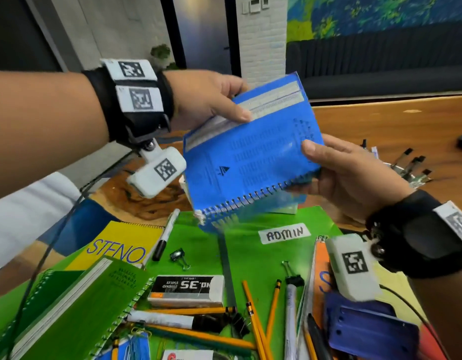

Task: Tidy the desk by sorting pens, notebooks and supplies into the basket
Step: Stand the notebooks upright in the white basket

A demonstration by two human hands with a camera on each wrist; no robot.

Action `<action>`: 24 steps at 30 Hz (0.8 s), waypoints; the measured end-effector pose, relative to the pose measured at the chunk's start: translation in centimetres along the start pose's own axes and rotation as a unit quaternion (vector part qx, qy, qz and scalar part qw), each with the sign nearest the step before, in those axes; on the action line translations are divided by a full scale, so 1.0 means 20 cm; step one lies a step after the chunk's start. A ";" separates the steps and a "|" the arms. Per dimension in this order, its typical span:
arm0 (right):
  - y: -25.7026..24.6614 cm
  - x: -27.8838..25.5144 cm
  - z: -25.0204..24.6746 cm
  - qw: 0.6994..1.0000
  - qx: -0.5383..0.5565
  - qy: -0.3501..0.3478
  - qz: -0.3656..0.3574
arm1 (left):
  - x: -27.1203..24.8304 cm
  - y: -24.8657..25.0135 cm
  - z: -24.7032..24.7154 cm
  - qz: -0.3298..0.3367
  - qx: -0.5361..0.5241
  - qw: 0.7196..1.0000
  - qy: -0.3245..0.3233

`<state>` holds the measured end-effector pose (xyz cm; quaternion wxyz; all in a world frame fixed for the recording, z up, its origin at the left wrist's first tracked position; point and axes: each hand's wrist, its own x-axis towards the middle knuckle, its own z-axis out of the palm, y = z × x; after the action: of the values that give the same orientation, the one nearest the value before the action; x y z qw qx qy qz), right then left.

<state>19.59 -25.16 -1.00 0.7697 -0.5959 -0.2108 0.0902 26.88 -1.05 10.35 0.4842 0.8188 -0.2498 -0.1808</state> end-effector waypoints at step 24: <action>0.14 0.05 -0.17 0.946 -0.242 0.053 0.209 | 0.22 -0.07 -0.28 -0.067 0.475 0.840 0.254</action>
<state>22.34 -26.95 -4.10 0.5760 -0.7991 -0.0558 0.1631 33.73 0.81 11.51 0.0690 0.9803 -0.1180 0.1427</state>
